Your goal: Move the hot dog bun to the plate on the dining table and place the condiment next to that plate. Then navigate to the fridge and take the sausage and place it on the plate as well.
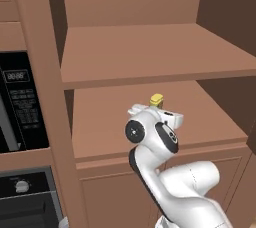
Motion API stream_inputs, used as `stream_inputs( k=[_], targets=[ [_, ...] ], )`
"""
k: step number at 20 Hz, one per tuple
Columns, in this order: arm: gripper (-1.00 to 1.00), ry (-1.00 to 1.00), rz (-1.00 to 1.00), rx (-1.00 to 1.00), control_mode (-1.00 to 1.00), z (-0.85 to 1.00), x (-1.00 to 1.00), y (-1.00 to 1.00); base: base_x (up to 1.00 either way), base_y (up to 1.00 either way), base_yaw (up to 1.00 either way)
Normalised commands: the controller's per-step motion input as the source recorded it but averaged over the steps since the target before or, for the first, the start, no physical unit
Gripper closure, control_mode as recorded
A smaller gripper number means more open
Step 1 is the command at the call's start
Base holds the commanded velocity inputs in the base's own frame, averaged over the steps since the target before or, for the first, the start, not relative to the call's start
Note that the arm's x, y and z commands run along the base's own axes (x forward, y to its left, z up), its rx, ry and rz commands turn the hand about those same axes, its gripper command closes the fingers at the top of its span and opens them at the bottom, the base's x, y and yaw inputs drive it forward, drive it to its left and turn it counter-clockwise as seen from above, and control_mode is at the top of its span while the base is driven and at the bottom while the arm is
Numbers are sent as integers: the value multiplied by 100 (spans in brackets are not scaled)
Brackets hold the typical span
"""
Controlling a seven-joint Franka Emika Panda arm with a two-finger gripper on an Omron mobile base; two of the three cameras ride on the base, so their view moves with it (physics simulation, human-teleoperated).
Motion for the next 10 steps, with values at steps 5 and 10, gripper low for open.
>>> stream_inputs(
  k=[5,10],
  targets=[
    [-100,-2,0,2,-100,0,24,0,0,0,0],
    [-100,0,0,0,-100,-1,6,0,0,0,0]
  ],
)
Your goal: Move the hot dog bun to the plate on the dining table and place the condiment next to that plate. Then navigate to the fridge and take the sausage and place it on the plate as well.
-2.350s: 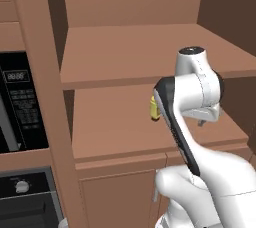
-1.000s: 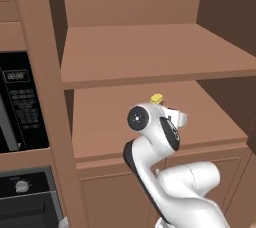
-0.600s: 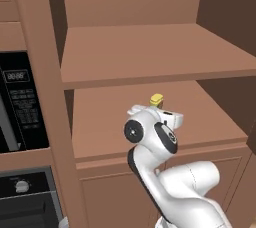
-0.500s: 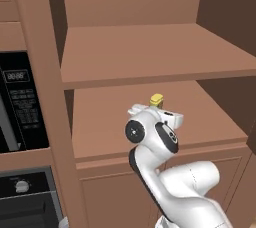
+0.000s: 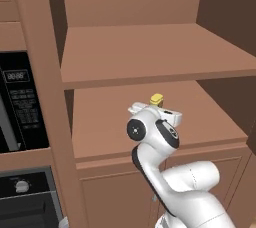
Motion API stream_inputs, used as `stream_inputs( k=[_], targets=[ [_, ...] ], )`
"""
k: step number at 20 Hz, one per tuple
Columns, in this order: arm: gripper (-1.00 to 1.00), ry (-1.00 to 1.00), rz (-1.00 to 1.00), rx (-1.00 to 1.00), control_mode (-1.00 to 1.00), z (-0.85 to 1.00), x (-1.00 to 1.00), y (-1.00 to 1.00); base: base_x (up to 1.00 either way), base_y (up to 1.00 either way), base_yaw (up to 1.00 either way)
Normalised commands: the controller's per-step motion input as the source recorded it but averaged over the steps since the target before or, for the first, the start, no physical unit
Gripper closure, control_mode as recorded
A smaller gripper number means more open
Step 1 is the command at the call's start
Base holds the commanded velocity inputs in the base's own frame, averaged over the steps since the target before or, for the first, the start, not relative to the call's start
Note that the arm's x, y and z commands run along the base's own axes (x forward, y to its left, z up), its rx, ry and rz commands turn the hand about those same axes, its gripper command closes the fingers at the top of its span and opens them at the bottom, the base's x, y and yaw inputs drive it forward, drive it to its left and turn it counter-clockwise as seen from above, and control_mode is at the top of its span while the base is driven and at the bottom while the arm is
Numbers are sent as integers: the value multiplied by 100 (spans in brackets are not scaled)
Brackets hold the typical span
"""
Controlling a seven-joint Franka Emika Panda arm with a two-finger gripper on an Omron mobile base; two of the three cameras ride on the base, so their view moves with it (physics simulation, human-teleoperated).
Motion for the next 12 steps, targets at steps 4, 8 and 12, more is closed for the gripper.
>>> stream_inputs(
  k=[4,8,12],
  targets=[
    [-100,2,0,0,-100,-1,7,0,0,0,0],
    [-100,7,0,0,-100,-3,15,0,0,0,0],
    [-100,6,0,0,-100,0,29,0,0,0,0]
  ],
)
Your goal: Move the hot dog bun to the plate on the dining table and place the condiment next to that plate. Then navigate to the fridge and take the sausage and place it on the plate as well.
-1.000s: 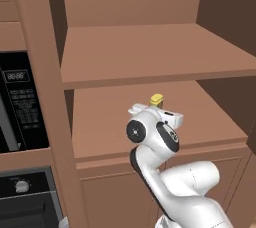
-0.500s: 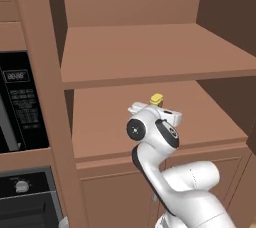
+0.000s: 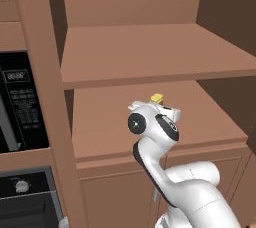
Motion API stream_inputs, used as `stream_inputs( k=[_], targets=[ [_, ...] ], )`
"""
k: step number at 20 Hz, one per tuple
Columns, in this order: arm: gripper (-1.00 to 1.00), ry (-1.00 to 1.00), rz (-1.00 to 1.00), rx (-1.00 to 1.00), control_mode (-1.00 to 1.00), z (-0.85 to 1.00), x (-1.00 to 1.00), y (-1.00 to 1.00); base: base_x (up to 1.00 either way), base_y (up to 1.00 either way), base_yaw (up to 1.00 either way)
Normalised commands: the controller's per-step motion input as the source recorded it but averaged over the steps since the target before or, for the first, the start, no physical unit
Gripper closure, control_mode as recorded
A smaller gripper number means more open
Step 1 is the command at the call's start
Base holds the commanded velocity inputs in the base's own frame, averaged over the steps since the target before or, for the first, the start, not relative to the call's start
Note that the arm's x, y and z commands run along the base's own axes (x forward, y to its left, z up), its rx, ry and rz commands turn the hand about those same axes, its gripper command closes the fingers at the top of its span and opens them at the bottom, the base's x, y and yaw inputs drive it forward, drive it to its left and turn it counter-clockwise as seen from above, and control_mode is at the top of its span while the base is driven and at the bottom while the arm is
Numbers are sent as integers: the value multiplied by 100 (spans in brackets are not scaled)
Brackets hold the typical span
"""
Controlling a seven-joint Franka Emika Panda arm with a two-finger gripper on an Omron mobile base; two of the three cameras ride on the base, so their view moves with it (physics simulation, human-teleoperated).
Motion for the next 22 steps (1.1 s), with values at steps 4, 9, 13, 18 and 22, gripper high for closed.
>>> stream_inputs(
  k=[4,9,13,18,22],
  targets=[
    [-100,4,0,0,-100,0,39,0,0,0,0],
    [-100,0,0,0,-100,-2,14,9,0,0,0],
    [-100,1,0,0,-100,-2,1,5,0,0,0],
    [-100,4,-1,0,-100,-3,20,8,0,0,0],
    [-100,9,-2,0,-100,-7,26,8,0,0,0]
  ],
)
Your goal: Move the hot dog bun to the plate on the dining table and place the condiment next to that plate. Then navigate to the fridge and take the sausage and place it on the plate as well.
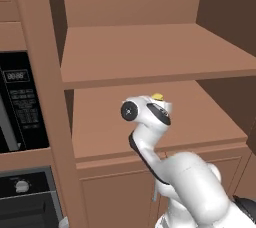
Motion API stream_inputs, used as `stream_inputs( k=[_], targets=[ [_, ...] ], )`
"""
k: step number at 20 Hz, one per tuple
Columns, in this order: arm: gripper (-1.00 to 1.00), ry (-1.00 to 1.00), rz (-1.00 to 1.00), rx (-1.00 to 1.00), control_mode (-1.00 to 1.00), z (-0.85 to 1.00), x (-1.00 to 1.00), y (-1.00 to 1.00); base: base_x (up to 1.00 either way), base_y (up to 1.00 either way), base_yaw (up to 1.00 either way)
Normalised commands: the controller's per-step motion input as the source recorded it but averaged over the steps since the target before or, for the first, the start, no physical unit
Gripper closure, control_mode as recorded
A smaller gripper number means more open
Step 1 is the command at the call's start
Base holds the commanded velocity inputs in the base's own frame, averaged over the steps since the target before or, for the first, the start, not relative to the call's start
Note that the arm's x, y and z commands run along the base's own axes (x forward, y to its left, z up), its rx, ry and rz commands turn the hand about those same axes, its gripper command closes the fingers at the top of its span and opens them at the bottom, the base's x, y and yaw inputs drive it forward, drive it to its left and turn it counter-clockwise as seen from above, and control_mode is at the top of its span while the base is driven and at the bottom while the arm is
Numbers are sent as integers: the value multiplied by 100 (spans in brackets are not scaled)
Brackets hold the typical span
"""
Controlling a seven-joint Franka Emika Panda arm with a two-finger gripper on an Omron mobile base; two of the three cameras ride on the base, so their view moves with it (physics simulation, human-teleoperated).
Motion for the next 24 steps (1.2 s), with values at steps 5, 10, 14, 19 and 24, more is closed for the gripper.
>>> stream_inputs(
  k=[5,10,14,19,24],
  targets=[
    [-100,7,0,1,-100,-2,26,0,0,0,0],
    [-100,7,0,1,-100,0,26,0,0,0,0],
    [-100,6,-2,7,-100,-9,17,-7,0,0,0],
    [-100,1,-1,2,-100,-2,1,-3,0,0,0],
    [-100,0,0,0,-100,-3,0,-2,0,0,0]
  ],
)
